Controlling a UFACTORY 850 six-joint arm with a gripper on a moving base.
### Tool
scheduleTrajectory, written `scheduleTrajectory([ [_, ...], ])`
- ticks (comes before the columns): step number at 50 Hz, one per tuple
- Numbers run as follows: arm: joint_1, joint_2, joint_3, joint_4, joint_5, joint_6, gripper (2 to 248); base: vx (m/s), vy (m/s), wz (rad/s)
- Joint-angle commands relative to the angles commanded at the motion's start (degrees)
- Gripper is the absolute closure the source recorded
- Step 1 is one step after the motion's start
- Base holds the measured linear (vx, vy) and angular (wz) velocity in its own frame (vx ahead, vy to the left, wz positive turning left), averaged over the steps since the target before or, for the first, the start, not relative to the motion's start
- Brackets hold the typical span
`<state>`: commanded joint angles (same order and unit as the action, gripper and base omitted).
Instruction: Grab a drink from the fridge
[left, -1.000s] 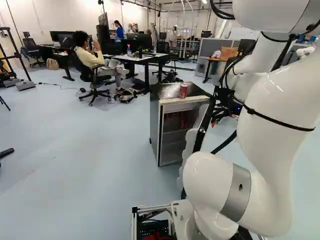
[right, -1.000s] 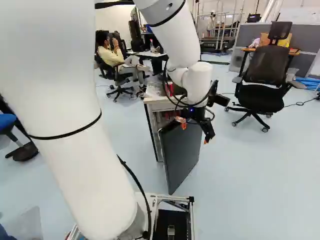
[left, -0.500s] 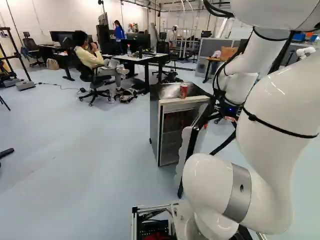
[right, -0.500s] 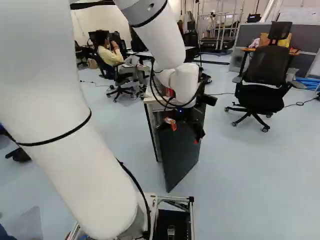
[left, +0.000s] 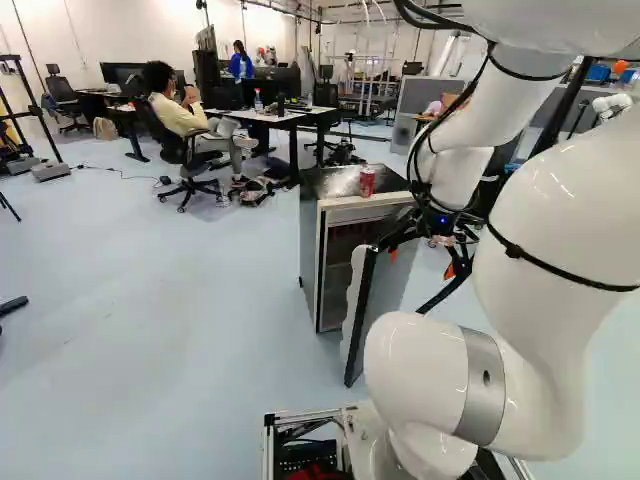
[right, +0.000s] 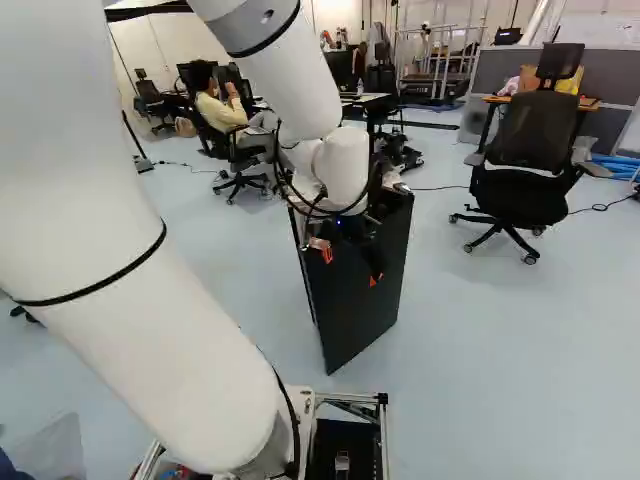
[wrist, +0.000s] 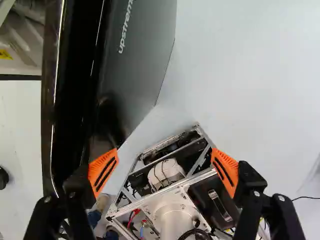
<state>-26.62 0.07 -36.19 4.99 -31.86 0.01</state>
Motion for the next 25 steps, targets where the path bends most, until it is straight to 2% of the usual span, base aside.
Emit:
scheduleTrajectory([
  [25,6.69,0.13,0.14,0.00,0.00,0.00,3,0.000,0.000,0.000],
])
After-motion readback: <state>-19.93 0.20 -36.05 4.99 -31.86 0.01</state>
